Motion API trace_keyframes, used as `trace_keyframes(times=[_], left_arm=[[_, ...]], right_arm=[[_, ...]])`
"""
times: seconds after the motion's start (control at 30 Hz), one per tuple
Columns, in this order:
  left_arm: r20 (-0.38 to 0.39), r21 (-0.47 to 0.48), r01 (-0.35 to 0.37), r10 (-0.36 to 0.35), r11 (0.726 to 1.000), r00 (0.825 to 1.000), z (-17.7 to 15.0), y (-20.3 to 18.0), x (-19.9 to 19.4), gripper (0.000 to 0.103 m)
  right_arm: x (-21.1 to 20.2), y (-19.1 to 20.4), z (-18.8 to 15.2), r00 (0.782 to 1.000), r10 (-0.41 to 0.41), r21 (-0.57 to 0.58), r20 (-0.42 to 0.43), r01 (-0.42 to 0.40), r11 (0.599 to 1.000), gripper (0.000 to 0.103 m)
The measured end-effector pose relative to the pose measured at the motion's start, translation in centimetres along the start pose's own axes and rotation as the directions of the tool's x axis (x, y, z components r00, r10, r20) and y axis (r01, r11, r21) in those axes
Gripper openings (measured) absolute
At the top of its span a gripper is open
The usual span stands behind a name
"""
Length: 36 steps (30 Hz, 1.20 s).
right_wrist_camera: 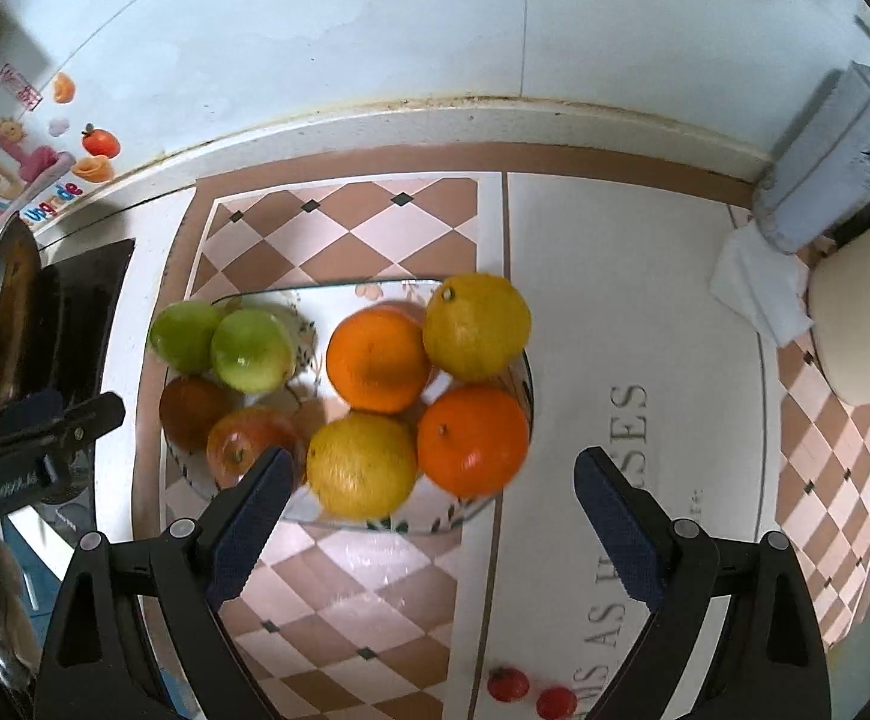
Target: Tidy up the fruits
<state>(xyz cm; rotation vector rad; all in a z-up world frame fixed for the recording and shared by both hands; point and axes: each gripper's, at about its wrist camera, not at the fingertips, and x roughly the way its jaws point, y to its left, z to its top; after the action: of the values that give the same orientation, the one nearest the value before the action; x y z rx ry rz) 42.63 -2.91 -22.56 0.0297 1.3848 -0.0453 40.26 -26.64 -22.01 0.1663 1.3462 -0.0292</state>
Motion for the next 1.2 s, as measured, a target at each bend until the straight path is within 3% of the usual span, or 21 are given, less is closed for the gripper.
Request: trace_keyframes(times=[0.37,0.67,1.2], left_arm=[[0.161,0.004,0.009,-0.01,1.0,0.987,-5.7,-1.8,-7.0,0.087],[0.296,0.03,0.012,-0.02,0.999,0.955,-9.4,-2.7,-13.1,0.087],[0.399,0.056,0.029,-0.049,0.998,0.915,-15.2,-2.6,-18.9,0.087]], right_arm=[[-6.6,-0.4,-4.7,0.991,-0.035,-0.005,0.131,0.036,0.999,0.097],[-13.3,0.6,-8.7,0.968,-0.027,-0.027,0.249,0.035,0.999,0.097],[-22.4,1.8,-14.4,0.916,-0.015,-0.013,0.402,0.022,1.0,0.097]])
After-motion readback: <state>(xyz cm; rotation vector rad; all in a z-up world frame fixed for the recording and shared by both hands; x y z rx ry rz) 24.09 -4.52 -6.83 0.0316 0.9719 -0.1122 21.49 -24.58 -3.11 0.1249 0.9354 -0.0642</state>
